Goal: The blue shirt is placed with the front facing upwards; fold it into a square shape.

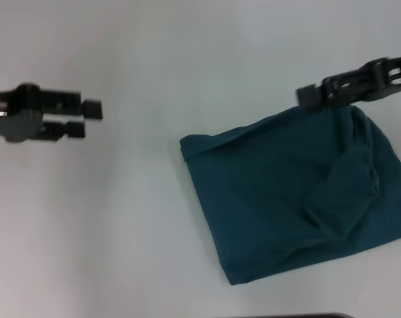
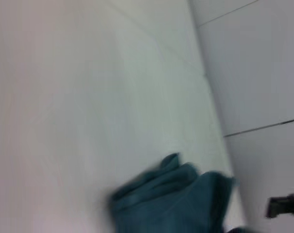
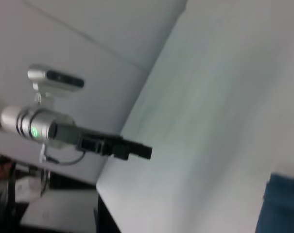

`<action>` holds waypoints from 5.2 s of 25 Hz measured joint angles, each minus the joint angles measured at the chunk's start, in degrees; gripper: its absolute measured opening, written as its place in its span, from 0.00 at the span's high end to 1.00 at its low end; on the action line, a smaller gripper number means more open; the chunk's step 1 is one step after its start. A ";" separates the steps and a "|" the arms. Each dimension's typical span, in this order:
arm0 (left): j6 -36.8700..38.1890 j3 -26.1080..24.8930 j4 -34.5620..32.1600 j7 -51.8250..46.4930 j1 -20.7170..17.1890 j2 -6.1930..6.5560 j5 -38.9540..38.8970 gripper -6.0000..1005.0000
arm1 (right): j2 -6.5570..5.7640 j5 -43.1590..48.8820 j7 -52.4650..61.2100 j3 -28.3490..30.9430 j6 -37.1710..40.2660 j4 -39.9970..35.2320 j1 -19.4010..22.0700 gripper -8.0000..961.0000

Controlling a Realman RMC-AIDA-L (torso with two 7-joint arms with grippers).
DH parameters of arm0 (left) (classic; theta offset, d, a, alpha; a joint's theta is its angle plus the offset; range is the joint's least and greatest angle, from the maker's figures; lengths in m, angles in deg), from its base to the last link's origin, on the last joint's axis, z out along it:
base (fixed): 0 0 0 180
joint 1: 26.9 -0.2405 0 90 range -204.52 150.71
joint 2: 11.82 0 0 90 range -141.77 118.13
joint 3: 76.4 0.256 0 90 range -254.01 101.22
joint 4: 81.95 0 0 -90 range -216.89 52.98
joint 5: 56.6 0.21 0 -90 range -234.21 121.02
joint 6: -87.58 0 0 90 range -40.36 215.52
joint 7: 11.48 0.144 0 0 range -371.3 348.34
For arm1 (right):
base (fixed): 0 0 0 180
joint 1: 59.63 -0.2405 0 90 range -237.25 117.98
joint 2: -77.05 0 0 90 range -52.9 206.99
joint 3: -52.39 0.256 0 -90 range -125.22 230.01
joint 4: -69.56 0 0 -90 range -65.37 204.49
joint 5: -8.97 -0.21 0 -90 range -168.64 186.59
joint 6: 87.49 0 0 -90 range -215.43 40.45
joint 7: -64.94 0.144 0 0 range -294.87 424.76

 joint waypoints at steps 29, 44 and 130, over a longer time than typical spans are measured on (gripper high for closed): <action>1.04 -0.19 -2.93 7.48 -0.12 -0.95 5.38 0.33 | 0.19 9.03 7.57 -11.95 -8.63 6.04 -2.81 0.09; 0.90 -1.75 -2.99 7.54 1.15 -0.20 5.33 0.33 | -3.67 21.59 8.87 -4.18 -8.42 0.04 0.21 0.13; 0.35 -1.16 -4.08 7.10 2.72 -0.97 5.37 0.33 | -0.27 25.58 10.45 -1.07 -18.60 -7.10 -2.72 0.95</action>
